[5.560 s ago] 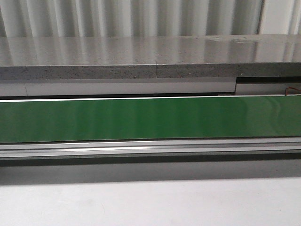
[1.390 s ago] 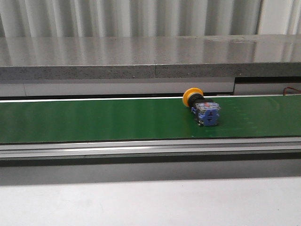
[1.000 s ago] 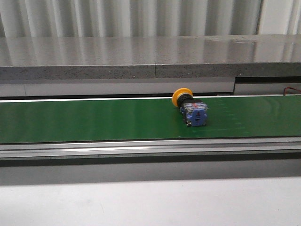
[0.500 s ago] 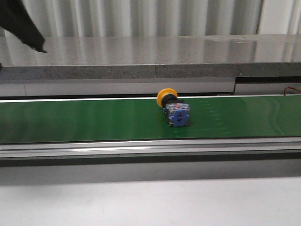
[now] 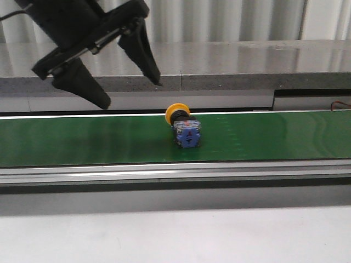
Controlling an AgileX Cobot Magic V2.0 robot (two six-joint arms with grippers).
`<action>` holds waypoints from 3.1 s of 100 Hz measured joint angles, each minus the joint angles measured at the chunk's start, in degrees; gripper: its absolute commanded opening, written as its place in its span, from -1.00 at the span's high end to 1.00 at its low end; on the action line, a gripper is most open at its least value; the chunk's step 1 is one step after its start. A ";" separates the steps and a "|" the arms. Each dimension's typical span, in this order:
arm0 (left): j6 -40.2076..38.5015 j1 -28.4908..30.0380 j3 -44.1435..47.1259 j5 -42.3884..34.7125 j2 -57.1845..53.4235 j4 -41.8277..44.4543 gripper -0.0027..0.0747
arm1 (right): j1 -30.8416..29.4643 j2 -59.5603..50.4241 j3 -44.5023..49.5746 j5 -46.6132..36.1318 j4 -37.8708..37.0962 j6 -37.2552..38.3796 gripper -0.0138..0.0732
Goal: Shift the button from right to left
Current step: 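Lower the left gripper onto the button on the belt and grasp it, then lift the button with the left gripper and move it over the blue tray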
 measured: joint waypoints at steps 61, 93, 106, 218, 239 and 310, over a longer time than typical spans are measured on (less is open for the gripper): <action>-15.76 -7.22 -9.55 2.94 10.27 9.87 -0.55 | 0.00 0.00 0.00 0.00 0.00 0.00 0.84; -17.04 -7.22 -9.68 3.19 11.32 11.81 0.64 | 0.00 0.00 0.00 -0.03 0.00 0.00 0.84; -17.04 -7.22 -9.80 3.72 11.32 12.56 0.78 | 0.00 0.00 0.00 -0.14 0.00 0.00 0.84; 8.06 29.85 -9.80 23.89 -1.18 26.36 0.78 | 0.00 0.00 0.00 -0.26 0.00 0.00 0.84; 12.95 39.94 -9.80 23.98 -0.51 27.02 0.78 | 0.00 0.00 0.00 -0.26 0.00 0.00 0.84; 22.01 49.51 -9.80 18.97 14.78 29.55 0.76 | 0.00 0.00 0.00 -0.29 0.00 0.00 0.84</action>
